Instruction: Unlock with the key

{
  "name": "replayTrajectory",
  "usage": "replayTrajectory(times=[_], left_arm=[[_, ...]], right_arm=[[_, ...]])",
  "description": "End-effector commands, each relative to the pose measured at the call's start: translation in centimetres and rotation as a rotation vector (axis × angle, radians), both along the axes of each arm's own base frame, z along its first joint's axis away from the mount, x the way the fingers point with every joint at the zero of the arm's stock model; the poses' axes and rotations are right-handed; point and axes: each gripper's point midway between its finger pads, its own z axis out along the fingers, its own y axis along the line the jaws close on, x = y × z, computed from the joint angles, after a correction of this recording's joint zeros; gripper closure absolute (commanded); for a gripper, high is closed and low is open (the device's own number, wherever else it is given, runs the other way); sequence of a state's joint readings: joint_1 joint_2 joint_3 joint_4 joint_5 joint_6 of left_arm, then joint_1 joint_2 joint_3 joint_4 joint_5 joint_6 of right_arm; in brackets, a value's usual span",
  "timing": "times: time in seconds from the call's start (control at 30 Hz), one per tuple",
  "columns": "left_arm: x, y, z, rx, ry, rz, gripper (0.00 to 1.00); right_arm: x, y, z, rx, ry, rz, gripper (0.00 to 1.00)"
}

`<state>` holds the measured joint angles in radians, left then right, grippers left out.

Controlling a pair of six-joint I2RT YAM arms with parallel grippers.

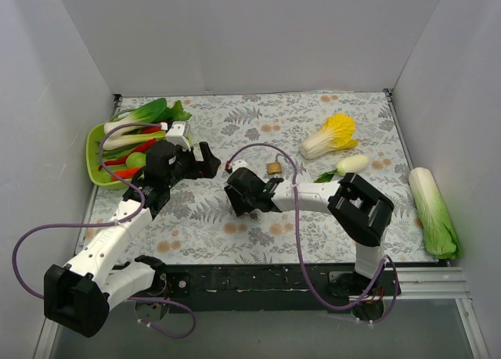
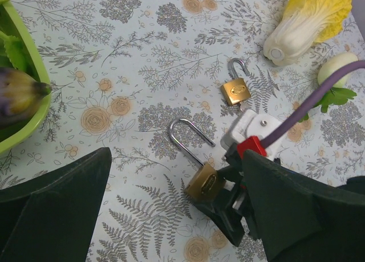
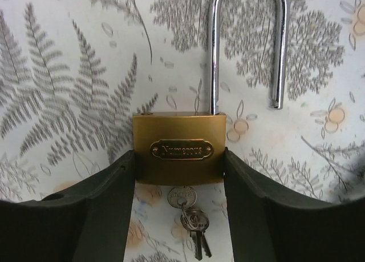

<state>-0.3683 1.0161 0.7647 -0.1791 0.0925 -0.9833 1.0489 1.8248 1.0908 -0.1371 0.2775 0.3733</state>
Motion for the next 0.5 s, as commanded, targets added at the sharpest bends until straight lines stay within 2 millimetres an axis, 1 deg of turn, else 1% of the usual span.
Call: replayTrajectory(times=[0.0,0.03,0.1,0.13,0.17,0.27,0.3,0.33,0.37,0.4,0.47], left_arm=[[-0.2,0.3,0.9,-0.006,-0.035,0.004,0.02],[-0.2,0.3,0.9,-0.007,-0.038,0.004,0.02],[-0.2,0.3,1.0,-0.008,-0.04,0.004,0.02],[-0.2,0.3,1.1,-0.01,-0.042,0.003,0.02],[-0.3,0.3,1.0,-0.011,-0.04,0.004,0.02],[-0.3,0.3,1.3,-0.013,-0.048,0.0,0.02],[-0.3,0.3,1.2,-0.013,-0.046,0.001,0.02],[-0.3,0.3,1.3,-0.014,-0.049,0.002,0.02],[-0.3,0.3,1.3,-0.013,-0.049,0.0,0.02],[-0.4,0.3,1.3,-0.013,-0.048,0.0,0.02],[-0.4,0.3,1.3,-0.015,-0.05,0.002,0.02]], right_arm=[[3.6,2.4,1.7,0.084,-0.02,-0.147,0.92],[4.5,2.3,1.8,0.092,-0.019,-0.17,0.93],[5.9,2.8,1.9,0.119,-0.009,-0.209,0.93],[6.8,2.3,1.8,0.121,-0.006,-0.237,0.94],[7.5,2.6,1.8,0.137,-0.001,-0.264,0.94],[9.5,1.5,1.4,0.139,0.004,-0.334,0.94],[10.2,1.4,1.5,0.152,0.001,-0.352,0.94],[11.1,0.9,1.6,0.155,-0.003,-0.374,0.93],[11.5,0.8,1.3,0.15,-0.002,-0.383,0.93],[12.2,0.8,1.7,0.157,-0.014,-0.385,0.93],[13.3,0.4,1.5,0.151,-0.023,-0.394,0.92]])
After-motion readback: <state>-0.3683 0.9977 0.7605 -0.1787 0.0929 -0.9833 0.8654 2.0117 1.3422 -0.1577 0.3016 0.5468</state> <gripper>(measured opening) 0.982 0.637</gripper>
